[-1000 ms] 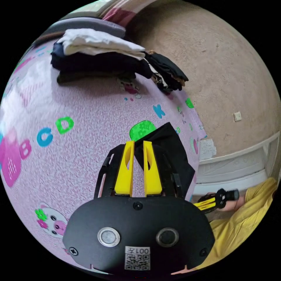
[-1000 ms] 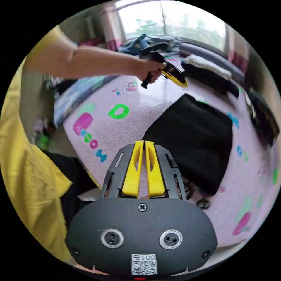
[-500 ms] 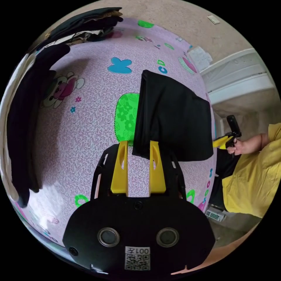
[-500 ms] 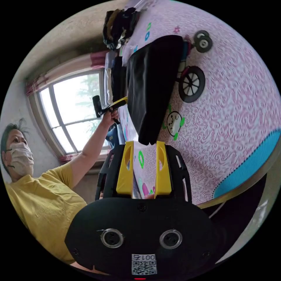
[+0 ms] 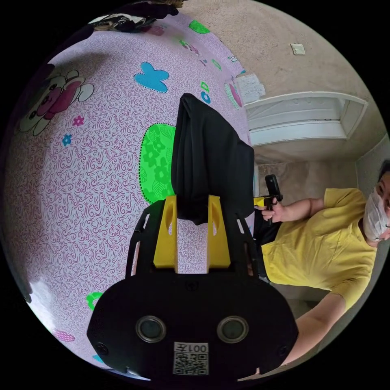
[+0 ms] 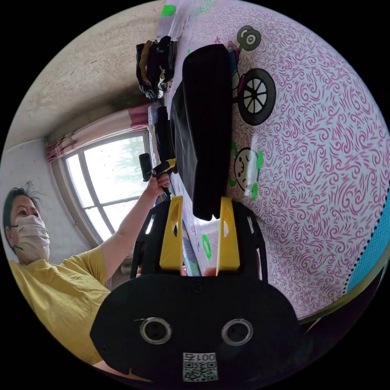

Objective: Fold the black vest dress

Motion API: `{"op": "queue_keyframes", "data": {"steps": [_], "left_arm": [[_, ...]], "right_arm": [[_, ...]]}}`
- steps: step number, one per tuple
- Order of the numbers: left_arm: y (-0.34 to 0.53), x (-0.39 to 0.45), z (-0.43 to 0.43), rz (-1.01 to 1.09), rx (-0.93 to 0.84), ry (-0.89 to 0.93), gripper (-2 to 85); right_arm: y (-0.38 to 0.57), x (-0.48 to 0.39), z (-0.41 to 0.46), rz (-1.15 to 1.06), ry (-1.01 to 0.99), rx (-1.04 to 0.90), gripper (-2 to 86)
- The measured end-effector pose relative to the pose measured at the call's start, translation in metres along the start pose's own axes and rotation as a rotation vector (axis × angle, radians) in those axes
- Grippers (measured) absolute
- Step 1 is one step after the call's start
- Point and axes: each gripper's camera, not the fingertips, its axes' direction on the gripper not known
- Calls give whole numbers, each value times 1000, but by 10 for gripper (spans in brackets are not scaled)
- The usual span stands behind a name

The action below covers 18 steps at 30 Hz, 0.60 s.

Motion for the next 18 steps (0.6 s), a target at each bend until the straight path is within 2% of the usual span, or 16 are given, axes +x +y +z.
{"op": "queue_keyframes", "data": {"steps": [8, 12, 18], "left_arm": [[-2, -13, -9, -54, 47, 172, 67], [-5, -5, -4, -38, 30, 151, 47], [-12, 24, 8, 4, -6, 87, 3]], "right_arm": [[-19, 14, 27, -10, -78, 5, 96], [-21, 30, 33, 32, -33, 0, 44], [-16, 51, 31, 28, -87, -25, 21]]}}
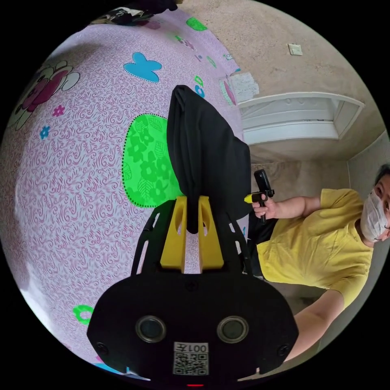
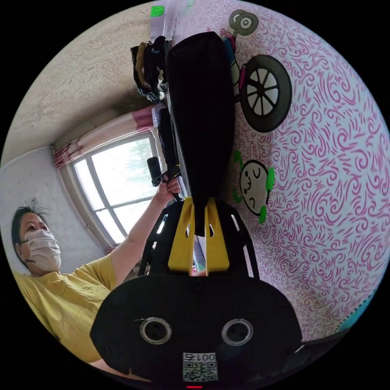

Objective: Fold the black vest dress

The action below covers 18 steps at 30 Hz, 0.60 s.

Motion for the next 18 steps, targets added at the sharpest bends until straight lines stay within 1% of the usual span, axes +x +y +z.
{"op": "queue_keyframes", "data": {"steps": [3, 5, 6, 8, 9, 10, 11, 13, 14, 15, 17, 18], "left_arm": [[21, 13, -3, -21, 70, 69, 0], [53, 33, -6, -42, 193, 159, -1], [62, 39, -6, -54, 233, 179, -2], [103, 66, -6, -129, 416, 265, -3], [113, 74, -6, -149, 465, 291, -3], [134, 92, -5, -175, 558, 326, -3], [153, 113, -6, -209, 643, 338, -3], [180, 147, -8, -255, 754, 339, -3], [198, 171, -12, -294, 837, 321, -3], [206, 183, -14, -312, 881, 315, -3], [243, 237, -20, -348, 1064, 290, -3], [252, 251, -22, -349, 1105, 275, -3]], "right_arm": [[2, -2, -14, -48, -15, -48, 14], [1, -6, -25, -82, -46, -91, 11], [0, -9, -32, -101, -94, -123, 8], [-3, -18, -41, -139, -155, -169, 5], [-6, -27, -44, -172, -184, -201, 3], [-8, -32, -45, -189, -198, -218, 3], [-12, -44, -44, -223, -223, -255, 1], [-19, -61, -35, -262, -262, -321, 0], [-24, -73, -26, -288, -283, -372, 0], [-28, -85, -15, -315, -309, -422, 0], [-31, -99, 6, -344, -373, -507, -1], [-31, -108, 21, -358, -410, -566, -1]]}}
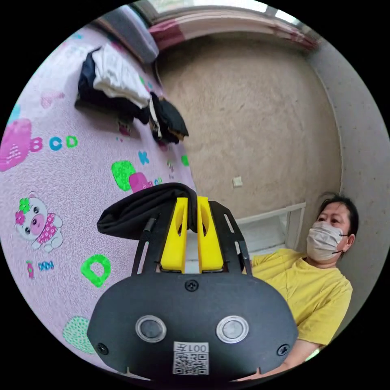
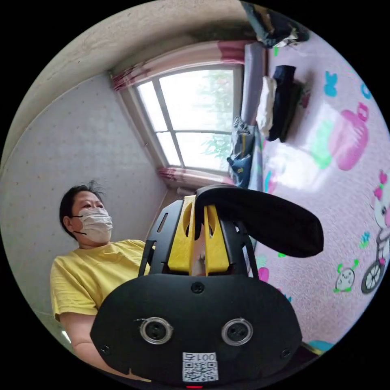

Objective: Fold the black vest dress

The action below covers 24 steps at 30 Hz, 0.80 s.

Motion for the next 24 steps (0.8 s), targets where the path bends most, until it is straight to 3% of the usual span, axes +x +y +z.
{"op": "queue_keyframes", "data": {"steps": [5, 11, 18, 24], "left_arm": [[99, 105, -57, 62, 295, -106, -2], [245, 164, -94, -6, 542, -141, -2], [403, 200, -130, -163, 693, -252, -1], [510, 199, -208, -219, 784, -261, -2]], "right_arm": [[-10, -8, 67, -37, -73, -228, -1], [34, 11, 151, 26, -157, -474, 0], [132, 74, 268, 207, -160, -750, -2], [222, 134, 395, 277, -193, -822, -2]]}}
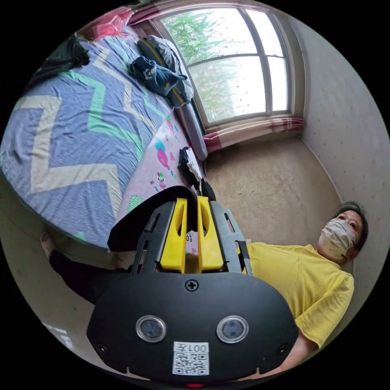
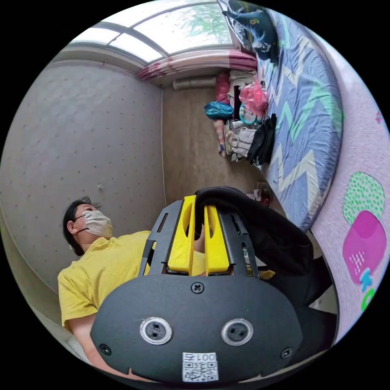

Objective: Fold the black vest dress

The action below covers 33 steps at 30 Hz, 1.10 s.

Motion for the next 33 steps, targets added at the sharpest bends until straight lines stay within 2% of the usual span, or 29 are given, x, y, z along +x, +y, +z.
{"op": "queue_keyframes", "data": {"steps": [3, 6, 11, 15, 18, 22, 24, 26, 27, 29, 32, 33], "left_arm": [[-32, -24, -58, 13, 10, 23, -2], [-96, -29, -113, 56, -27, -31, -2], [-255, 27, -211, 260, -8, -149, -1], [-327, 76, -268, 378, 45, -223, 0], [-364, 89, -299, 440, 39, -328, 1], [-402, 16, -328, 330, -47, -387, 0], [-411, -46, -339, 215, -99, -419, -2], [-409, -140, -354, 14, -170, -450, -5], [-405, -162, -358, -33, -183, -456, -5], [-386, -227, -371, -140, -255, -445, -7], [-376, -249, -394, -123, -164, -240, -11], [-376, -248, -397, -107, -158, -223, -11]], "right_arm": [[-41, 35, 66, -17, 39, 8, -1], [-104, 64, 132, -37, 74, 9, -1], [-238, 67, 240, -182, 83, -1, -2], [-313, 60, 318, -334, 88, 3, -1], [-333, 88, 357, -356, 131, 32, -1], [-323, 186, 399, -188, 153, 74, 0], [-303, 283, 424, 43, 169, 106, 1], [-285, 349, 441, 219, 214, 88, 1], [-271, 381, 450, 293, 235, 77, 2], [-252, 407, 456, 332, 180, 111, 3], [-237, 410, 459, 325, 151, 158, 4], [-237, 404, 461, 310, 164, 166, 4]]}}
